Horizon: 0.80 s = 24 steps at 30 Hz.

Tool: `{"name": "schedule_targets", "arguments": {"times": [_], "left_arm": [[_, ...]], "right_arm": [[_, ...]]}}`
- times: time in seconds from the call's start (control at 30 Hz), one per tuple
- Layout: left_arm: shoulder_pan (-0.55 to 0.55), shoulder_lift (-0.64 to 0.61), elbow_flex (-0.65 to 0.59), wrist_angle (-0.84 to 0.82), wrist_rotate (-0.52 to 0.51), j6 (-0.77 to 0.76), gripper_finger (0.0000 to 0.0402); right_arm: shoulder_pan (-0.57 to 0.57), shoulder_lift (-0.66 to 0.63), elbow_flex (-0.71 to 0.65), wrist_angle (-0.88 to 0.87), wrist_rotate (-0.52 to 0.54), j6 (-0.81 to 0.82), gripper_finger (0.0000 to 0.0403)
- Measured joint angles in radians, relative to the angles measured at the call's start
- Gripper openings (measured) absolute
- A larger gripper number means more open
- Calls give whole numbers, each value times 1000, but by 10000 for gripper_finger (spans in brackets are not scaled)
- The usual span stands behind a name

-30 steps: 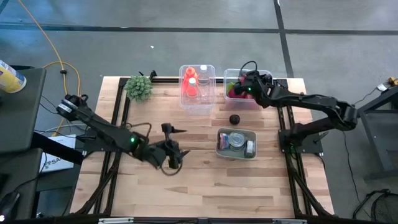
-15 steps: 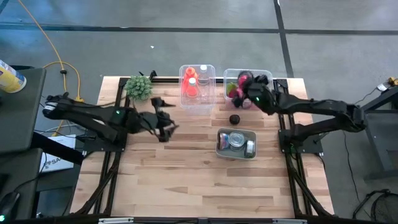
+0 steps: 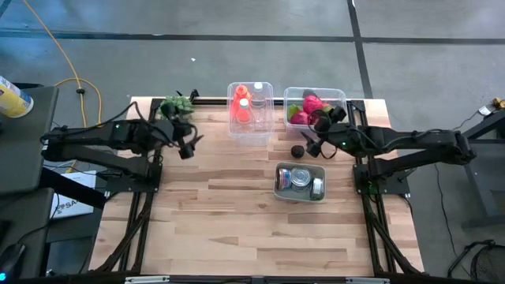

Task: Pick & Place Food Item
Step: Put the plum into the right transparent bin

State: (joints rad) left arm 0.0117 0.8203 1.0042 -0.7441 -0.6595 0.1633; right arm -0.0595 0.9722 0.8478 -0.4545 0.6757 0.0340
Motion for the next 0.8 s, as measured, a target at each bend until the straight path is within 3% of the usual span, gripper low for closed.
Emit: {"name": "schedule_targets", "arguments": {"times": [0.13, 0.3, 0.4, 0.6, 0.8], "left_arm": [[74, -14, 0, 47, 26, 64, 400], [150, -5, 0, 153, 159, 143, 400], [175, 6, 0, 193, 226, 158, 400], [184, 17, 0, 193, 242, 133, 400], [184, 21, 0, 189, 246, 90, 400]], "right_arm": [[-9, -44, 0, -54, -97, -27, 382], [-42, -71, 0, -137, -412, -37, 382], [-63, -71, 0, -207, -540, 31, 382], [-104, -70, -97, -233, -564, 125, 382], [-164, -70, -245, -17, -544, 131, 382]]}}
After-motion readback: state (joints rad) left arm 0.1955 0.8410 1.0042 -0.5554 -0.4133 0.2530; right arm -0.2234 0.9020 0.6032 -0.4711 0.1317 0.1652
